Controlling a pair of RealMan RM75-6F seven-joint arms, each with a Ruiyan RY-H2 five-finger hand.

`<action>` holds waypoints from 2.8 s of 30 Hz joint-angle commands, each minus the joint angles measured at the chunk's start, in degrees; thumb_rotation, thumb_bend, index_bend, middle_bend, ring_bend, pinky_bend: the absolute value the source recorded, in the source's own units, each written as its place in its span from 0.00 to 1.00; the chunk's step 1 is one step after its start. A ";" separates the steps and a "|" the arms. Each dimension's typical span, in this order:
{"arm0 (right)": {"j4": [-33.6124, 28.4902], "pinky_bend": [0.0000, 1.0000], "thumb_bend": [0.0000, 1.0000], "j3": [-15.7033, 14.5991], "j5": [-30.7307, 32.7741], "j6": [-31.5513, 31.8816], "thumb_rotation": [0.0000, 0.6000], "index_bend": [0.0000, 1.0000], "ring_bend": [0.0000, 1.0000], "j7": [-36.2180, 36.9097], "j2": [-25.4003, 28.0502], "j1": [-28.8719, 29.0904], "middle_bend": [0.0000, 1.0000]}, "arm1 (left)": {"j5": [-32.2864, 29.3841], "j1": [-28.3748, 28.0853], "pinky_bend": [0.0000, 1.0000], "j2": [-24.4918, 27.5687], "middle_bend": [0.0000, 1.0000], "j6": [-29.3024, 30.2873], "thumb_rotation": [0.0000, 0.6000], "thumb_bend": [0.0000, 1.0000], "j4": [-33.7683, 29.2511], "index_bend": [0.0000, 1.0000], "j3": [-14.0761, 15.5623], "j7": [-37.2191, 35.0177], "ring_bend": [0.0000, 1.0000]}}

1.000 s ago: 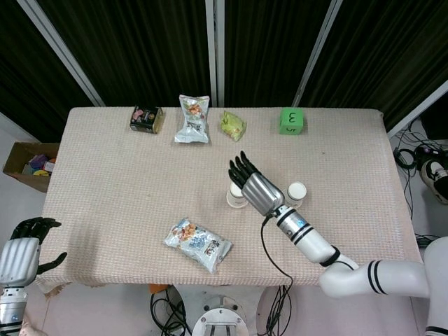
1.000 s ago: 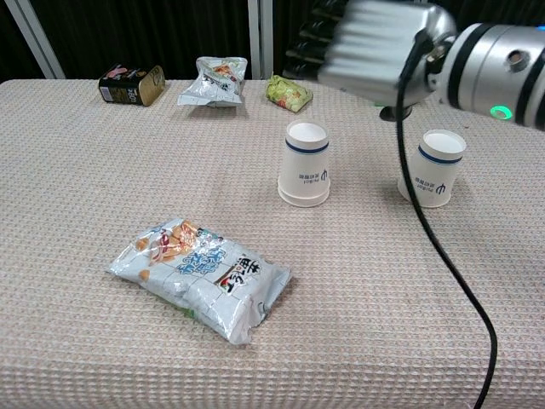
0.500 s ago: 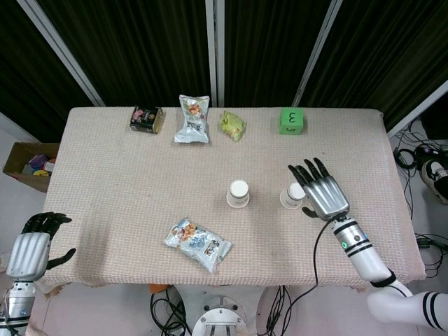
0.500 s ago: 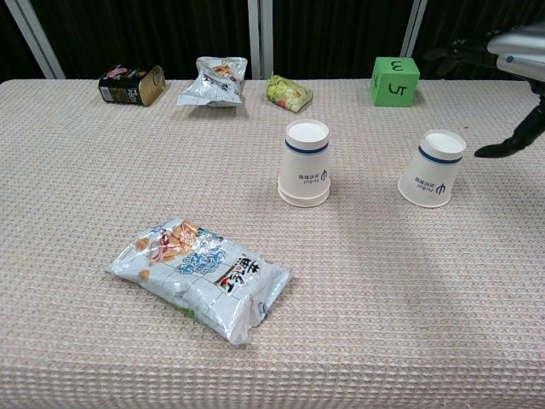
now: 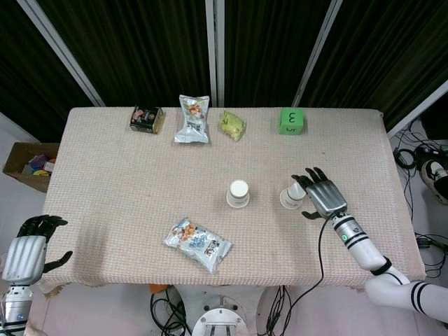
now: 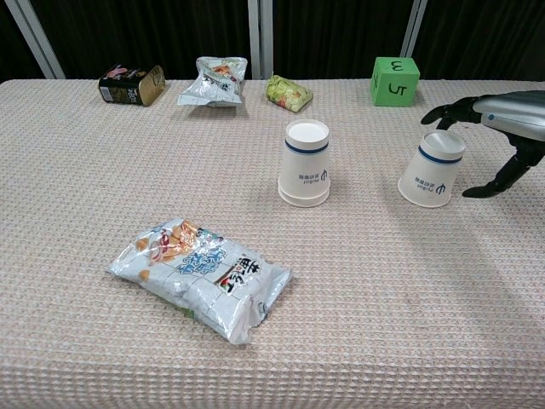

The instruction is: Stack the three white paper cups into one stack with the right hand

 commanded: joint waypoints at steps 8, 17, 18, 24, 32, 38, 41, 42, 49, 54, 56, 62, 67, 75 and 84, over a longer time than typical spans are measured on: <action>4.51 0.07 0.21 2.41 -3.28 -0.25 1.00 0.35 0.10 5.48 -2.74 0.82 0.36 | -0.16 0.02 0.18 0.43 0.25 -0.19 1.00 0.16 -0.77 0.31 0.02 0.67 0.17; -2.58 0.12 0.26 5.04 -10.99 10.25 1.00 0.57 0.22 9.84 1.75 -1.11 0.50 | -0.54 0.01 0.18 0.76 0.25 -0.46 1.00 0.16 -1.01 0.31 -0.05 0.80 0.17; -4.22 0.12 0.26 5.62 -11.57 10.79 1.00 0.57 0.22 9.77 2.66 -0.89 0.50 | -0.46 -0.04 0.18 0.79 0.25 -0.46 1.00 0.16 -1.09 0.31 -0.07 0.85 0.17; -12.60 0.13 0.26 9.90 -11.04 7.83 1.00 0.58 0.22 6.95 5.38 3.23 0.49 | 0.03 -0.20 0.18 0.73 0.25 -0.47 1.00 0.16 -1.32 0.31 0.01 0.97 0.17; -11.35 0.13 0.26 11.52 -6.23 0.16 1.00 0.57 0.22 -1.10 -0.52 9.61 0.47 | -0.61 0.12 0.17 0.24 0.25 -0.53 1.00 0.16 -0.53 0.31 0.05 0.32 0.17; -9.36 0.13 0.26 11.84 -3.60 -1.39 1.00 0.57 0.22 -3.80 -3.02 11.30 0.47 | -1.21 0.20 0.17 0.10 0.25 -0.82 1.00 0.16 0.34 0.31 -0.05 -0.46 0.17; -8.37 0.13 0.26 12.02 -2.95 -1.77 1.00 0.56 0.22 -4.42 -3.94 12.02 0.46 | -1.35 0.15 0.17 -0.07 0.25 -1.02 1.00 0.16 0.59 0.31 -0.08 -0.72 0.17; -8.07 0.13 0.26 12.03 -2.74 -1.99 1.00 0.56 0.22 -4.67 -4.19 12.26 0.46 | -1.35 0.12 0.17 -0.10 0.25 -1.10 1.00 0.16 0.65 0.31 -0.07 -0.79 0.17; -6.48 0.13 0.26 11.61 0.21 -3.98 1.00 0.54 0.22 -7.16 -5.63 13.61 0.45 | -1.62 0.01 0.17 -0.25 0.25 -1.62 1.00 0.16 0.88 0.31 -0.02 -1.04 0.17; -2.74 0.11 0.25 9.71 2.00 -5.49 1.00 0.46 0.17 -8.84 -8.57 14.06 0.39 | -1.43 -0.24 0.17 -0.52 0.25 -1.87 1.00 0.16 0.93 0.31 -0.04 -1.03 0.17; -0.65 0.09 0.25 8.68 2.47 -6.07 1.00 0.41 0.13 -8.96 -10.19 13.99 0.35 | -1.37 -0.33 0.17 -0.61 0.25 -2.01 1.00 0.16 0.99 0.31 -0.02 -1.02 0.17; 1.48 0.00 0.21 6.40 2.85 -6.66 1.00 0.10 0.00 -9.70 -11.69 13.22 0.09 | -1.18 -0.26 0.17 -0.61 0.25 -1.52 1.00 0.16 1.15 0.31 -0.15 -0.94 0.17; -3.40 0.00 0.19 6.31 0.98 -0.92 1.00 0.00 0.00 -9.02 -7.08 9.89 0.00 | -0.88 -0.28 0.17 -0.53 0.25 -1.31 1.00 0.16 1.25 0.31 -0.13 -1.16 0.17; -14.32 0.00 0.20 2.41 -5.10 17.70 1.00 0.00 0.00 -5.47 7.64 -4.18 0.06 | -0.61 -0.14 0.17 -0.58 0.25 -0.32 1.00 0.16 1.82 0.31 -0.53 -1.62 0.17; -11.41 0.00 0.20 -5.57 -10.80 32.76 1.00 0.00 0.00 10.60 13.44 -21.30 0.07 | 0.15 -0.63 0.17 -1.07 0.25 1.20 1.00 0.16 1.34 0.31 -1.73 0.91 0.17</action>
